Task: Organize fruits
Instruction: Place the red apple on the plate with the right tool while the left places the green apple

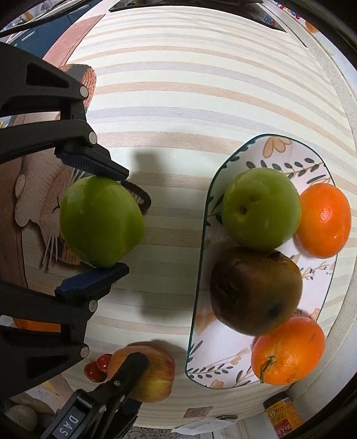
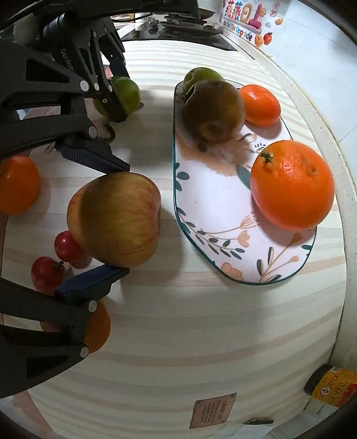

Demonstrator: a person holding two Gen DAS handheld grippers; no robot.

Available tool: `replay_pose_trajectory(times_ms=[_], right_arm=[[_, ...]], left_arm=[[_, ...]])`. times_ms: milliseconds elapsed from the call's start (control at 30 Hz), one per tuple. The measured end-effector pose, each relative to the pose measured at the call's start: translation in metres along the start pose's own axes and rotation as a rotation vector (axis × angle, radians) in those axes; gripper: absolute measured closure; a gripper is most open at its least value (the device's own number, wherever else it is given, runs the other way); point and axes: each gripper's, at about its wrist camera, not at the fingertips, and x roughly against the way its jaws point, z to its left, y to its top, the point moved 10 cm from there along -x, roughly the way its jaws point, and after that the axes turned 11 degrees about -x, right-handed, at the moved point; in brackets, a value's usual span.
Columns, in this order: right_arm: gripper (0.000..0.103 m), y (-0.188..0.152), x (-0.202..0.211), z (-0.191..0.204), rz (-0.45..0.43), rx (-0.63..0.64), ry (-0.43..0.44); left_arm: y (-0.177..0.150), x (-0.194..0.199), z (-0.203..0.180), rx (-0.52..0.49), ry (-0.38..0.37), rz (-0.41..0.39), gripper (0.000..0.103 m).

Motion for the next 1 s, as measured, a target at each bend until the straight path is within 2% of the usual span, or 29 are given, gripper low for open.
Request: replay_pose_trajectory(times_ms=[100,233,300,400,500,567,633,733,1000], right_arm=[[0.035,-0.006,0.003,0.002,0.002,-0.017,0.024],[0.035,-0.007,0.037,0.006,-0.040,-0.050,0.115],[0.035,0.003,0.055,0.012,-0.075,-0.058,0.150],[0.035,0.027,0.069,0.019,-0.113,-0.058,0.165],[0.035,0.050,0.063,0.019,-0.132,-0.065,0.134],[0.035,0.063,0.053,0.014,-0.113,-0.083,0.109],[0.035,0.069,0.046,0.009,-0.094,-0.101,0.103],[0.035,0.075,0.038,0.008,-0.067,-0.126,0.099],[0.034,0.066,0.022,-0.006,-0.029,-0.191,0.113]], left_arm=[[0.007,0.022,0.000,-0.001,-0.032,-0.020,0.043],[0.026,0.073,-0.007,-0.018,-0.100,-0.099,0.043],[0.050,0.104,-0.011,-0.035,-0.126,-0.153,0.043],[0.092,0.131,-0.019,-0.057,-0.156,-0.188,0.043],[0.133,0.126,-0.017,-0.070,-0.131,-0.176,0.043],[0.156,0.111,-0.017,-0.082,-0.113,-0.126,0.043],[0.165,0.096,-0.017,-0.090,-0.096,-0.087,0.043],[0.174,0.065,-0.020,-0.097,-0.071,-0.014,0.043],[0.167,0.042,-0.028,-0.119,-0.069,0.068,0.043]])
